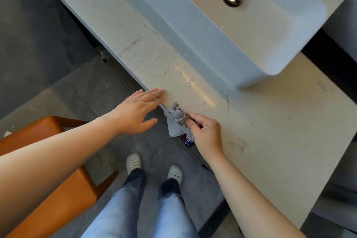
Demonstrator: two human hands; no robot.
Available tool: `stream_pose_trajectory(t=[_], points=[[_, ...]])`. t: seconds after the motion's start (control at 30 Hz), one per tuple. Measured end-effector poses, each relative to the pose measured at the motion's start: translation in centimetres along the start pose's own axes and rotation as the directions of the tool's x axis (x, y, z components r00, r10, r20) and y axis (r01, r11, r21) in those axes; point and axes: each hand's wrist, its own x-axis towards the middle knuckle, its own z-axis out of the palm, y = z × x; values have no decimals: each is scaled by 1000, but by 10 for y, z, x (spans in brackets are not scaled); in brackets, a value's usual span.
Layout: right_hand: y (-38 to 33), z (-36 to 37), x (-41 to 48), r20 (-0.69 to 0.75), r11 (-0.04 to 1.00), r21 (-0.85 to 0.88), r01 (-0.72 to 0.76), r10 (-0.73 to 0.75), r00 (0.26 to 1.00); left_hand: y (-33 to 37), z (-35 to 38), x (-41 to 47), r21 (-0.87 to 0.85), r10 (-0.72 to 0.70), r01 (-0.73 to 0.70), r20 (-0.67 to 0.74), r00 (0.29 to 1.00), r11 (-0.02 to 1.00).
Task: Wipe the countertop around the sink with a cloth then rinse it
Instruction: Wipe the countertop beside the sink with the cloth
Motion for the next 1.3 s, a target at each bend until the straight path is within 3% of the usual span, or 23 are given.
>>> stream_pose_trajectory(t=[0.07, 0.17, 0.23, 0.3, 0.33, 0.4, 0.47, 0.53, 0.73, 0.9, 1.07, 1.2, 1.3], points=[[-8, -13, -1, 108, 967, 201, -159, 139, 984, 0, 0, 0, -2, 0, 0, 4, 1000, 1000], [-5, -44, 10, 78, 921, 250, -300, 290, 954, 2, 2, 2, -14, -23, 23, -9, 1000, 1000], [5, -63, 20, -178, 960, -40, -276, 265, 948, 4, 4, 3, -17, -37, 37, -15, 999, 999], [9, -72, 22, -458, 932, -293, -213, 59, 887, 5, 5, 3, -12, -49, 48, -16, 999, 999], [9, -70, 19, -508, 936, -326, -135, -53, 860, 5, 5, 4, -11, -52, 52, -18, 998, 999], [8, -55, 7, -436, 915, -401, 43, -232, 869, 6, 6, 4, -10, -56, 56, -23, 998, 998], [16, -38, -9, -288, 830, -539, 145, -342, 894, 7, 6, 4, -9, -57, 57, -30, 998, 998], [30, -28, -15, -230, 767, -624, 149, -363, 903, 9, 6, 5, -5, -64, 63, -35, 997, 998], [57, -35, 10, -294, 704, -706, 79, -393, 871, 16, 4, 3, -5, -88, 88, -43, 995, 996], [58, -48, 30, -396, 747, -665, 18, -373, 839, 18, 4, 3, -3, -99, 99, -32, 995, 995], [41, -74, 34, -486, 928, -369, 54, -243, 840, 19, 4, 3, -7, -105, 105, -35, 994, 994], [31, -104, 45, -563, 907, -404, 117, -347, 750, 20, 3, 3, 8, -100, 100, -38, 994, 995], [41, -102, 66, -465, 887, -445, 122, -346, 815, 21, 3, 3, 28, -99, 101, -47, 994, 995]])
